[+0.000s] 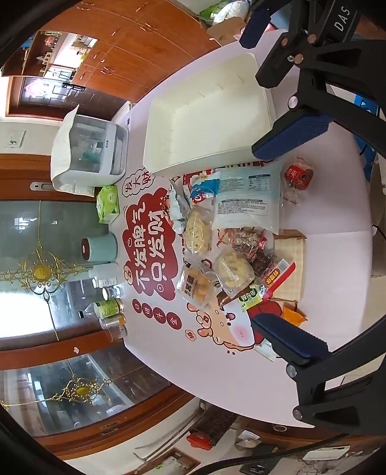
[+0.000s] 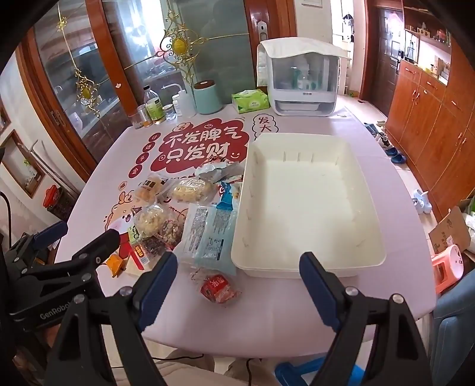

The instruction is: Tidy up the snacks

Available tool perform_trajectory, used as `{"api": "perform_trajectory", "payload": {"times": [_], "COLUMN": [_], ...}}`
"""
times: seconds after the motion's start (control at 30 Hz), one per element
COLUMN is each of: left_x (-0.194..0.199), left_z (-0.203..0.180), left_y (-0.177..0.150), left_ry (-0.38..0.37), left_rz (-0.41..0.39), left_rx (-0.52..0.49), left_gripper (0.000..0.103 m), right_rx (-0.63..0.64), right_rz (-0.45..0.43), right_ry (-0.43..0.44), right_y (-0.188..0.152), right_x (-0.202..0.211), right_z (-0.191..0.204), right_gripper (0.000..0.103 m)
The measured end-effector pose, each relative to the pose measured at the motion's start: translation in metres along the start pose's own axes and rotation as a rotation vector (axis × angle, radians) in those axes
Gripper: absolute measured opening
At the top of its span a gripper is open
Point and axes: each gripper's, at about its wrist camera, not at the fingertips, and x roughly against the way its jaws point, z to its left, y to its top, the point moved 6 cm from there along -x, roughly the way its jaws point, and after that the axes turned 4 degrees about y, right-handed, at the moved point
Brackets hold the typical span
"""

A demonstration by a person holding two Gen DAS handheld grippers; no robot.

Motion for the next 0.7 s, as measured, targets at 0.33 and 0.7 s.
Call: {"api": "perform_trajectory", "payload": {"times": [0.33, 0.7], "left_x": [0.001, 0.001], "left_z": [0.002, 0.000], "left_y": [0.010, 0.024], "left_ry": [0.019, -0.011], "left_rz": [-0.008, -0.011], "left_rx": [0.027, 0.072], "left_gripper": [0.103, 0.103], "right_rx": [0.018, 0.018], "right_rz": [-0.007, -0.023], "right_ry": [0.007, 0.006], "right_y": [0.006, 0.016], "right_x": [0.002, 0.002], "right_z": [0.001, -0.003], "right_gripper": [0.085, 0.085]}}
